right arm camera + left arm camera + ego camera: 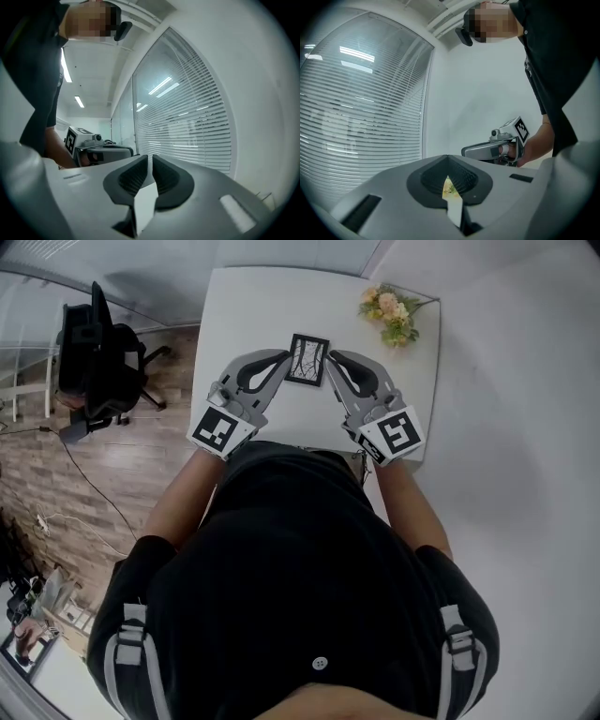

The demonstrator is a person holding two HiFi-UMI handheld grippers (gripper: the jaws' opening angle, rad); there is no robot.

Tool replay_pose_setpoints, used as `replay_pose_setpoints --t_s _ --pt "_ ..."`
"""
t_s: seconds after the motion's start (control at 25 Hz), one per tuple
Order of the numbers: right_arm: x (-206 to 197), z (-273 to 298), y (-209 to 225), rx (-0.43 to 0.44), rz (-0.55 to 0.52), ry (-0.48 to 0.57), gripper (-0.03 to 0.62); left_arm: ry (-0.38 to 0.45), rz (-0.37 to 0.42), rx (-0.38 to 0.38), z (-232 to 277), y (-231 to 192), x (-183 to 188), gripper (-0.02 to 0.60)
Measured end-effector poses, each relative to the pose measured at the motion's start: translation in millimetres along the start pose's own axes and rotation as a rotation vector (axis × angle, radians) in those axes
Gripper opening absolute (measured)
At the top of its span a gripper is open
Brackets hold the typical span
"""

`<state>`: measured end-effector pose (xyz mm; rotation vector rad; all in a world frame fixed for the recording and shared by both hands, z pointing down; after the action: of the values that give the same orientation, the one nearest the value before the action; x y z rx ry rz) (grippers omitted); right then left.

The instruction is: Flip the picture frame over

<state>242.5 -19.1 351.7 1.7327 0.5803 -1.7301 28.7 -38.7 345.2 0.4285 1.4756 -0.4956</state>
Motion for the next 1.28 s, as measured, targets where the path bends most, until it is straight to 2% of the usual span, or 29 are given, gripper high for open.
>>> replay_pose_setpoints --t_s 0.2,0.8,1.28 --pt "9.7 -5.6 -6.2 -0.004 -0.011 0.008 0.011 -0.006 0.004 -0.015 -1.9 0.7 4.9 0.005" --pt "11.6 -12.7 -6.6 -0.076 -0.020 -0.011 0.011 0.003 0.007 -0.058 5.4 0.4 11.9 0.005" --pt "6.1 -12.9 -9.9 -0.085 -0.012 -0.014 0.011 -0.008 0.009 -0.056 5.8 1.5 8.1 0.005"
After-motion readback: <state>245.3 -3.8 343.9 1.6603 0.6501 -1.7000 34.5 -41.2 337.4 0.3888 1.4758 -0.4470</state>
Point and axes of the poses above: the fingertips, and each gripper's own axes: z forward along the fingers, y to its right, x out of its top, the point moved 10 cm from there along -z, backward along the fingers, and after that the axes turned 1 degree about x, right-handed, at the moved point
